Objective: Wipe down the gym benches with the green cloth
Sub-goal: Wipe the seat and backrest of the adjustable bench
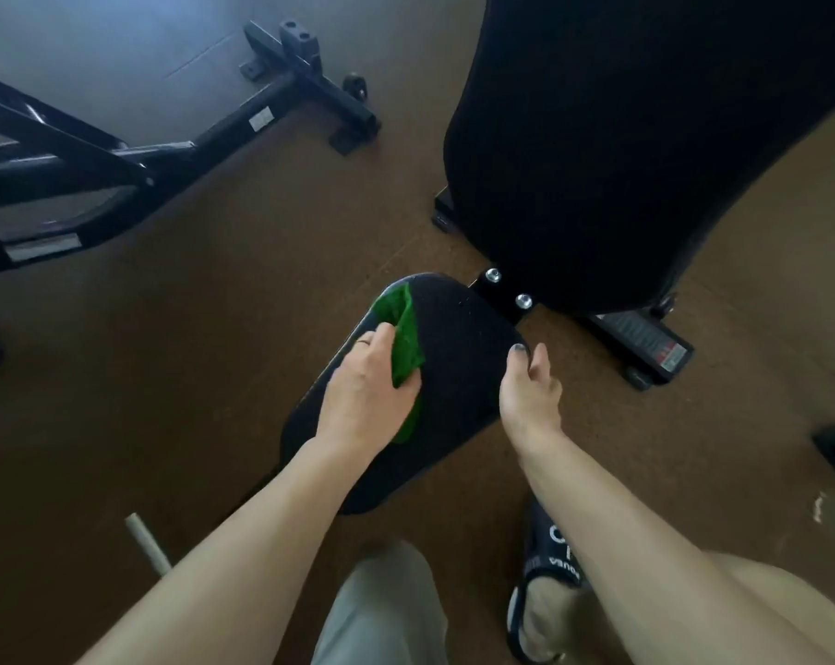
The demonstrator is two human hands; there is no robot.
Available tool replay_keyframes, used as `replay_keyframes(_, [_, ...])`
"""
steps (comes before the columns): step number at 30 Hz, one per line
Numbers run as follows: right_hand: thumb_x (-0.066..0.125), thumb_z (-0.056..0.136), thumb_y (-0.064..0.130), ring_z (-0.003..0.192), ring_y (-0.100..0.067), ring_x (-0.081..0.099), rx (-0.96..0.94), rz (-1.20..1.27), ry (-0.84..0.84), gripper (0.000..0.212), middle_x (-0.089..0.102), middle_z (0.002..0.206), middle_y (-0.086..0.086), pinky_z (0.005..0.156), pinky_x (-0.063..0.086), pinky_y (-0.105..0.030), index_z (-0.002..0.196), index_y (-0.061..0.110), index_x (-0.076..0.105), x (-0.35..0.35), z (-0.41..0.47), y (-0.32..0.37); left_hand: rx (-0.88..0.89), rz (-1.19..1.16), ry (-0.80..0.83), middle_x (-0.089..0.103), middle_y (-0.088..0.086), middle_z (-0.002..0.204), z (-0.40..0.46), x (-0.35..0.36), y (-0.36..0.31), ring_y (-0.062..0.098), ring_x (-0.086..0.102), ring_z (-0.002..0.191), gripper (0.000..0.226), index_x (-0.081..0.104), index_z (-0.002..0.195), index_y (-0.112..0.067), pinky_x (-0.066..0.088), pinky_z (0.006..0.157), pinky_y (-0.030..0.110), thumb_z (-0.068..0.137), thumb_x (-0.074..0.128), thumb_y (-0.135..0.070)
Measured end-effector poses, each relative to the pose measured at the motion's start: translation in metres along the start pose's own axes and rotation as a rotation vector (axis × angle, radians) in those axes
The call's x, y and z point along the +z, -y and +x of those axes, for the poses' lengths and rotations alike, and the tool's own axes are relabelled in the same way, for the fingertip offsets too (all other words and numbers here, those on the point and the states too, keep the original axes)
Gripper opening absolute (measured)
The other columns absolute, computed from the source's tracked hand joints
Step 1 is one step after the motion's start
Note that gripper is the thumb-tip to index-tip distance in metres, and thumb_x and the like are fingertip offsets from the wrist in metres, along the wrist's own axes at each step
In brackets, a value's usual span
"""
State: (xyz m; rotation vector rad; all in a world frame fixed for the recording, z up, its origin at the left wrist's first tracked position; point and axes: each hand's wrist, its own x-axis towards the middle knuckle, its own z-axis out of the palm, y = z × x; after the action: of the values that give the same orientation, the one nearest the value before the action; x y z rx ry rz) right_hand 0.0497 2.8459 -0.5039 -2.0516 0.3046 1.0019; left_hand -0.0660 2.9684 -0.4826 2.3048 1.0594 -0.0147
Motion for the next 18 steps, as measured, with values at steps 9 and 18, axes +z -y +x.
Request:
replay_keyframes(9, [0.032, 0.109, 0.041, 0.133, -0.023, 0.047, -0.406, 0.164, -0.424, 0.048, 0.045, 0.151, -0.001, 0.098, 0.033, -0.037, 0.154, 0.028, 0.042, 0.058, 0.078, -0.044, 0.418, 0.441, -0.307, 0.063, 0.002, 0.083, 0.034, 0.088, 0.016, 0.027, 0.064, 0.060, 0.032, 0.054, 0.093, -0.015, 0.029, 0.051, 0.030, 0.085, 0.070, -0.042])
replay_keyframes(18, [0.033, 0.109, 0.036, 0.121, -0.021, 0.056, -0.380, 0.197, -0.456, 0.039, 0.063, 0.131, 0.000, 0.095, 0.040, -0.036, 0.135, 0.026, 0.059, 0.055, 0.085, -0.043, 0.493, 0.249, 0.070, 0.063, -0.005, 0.093, 0.019, 0.049, 0.009, 0.028, 0.064, 0.077, 0.038, 0.063, 0.098, -0.021, 0.051, 0.068, 0.041, 0.105, 0.034, -0.044])
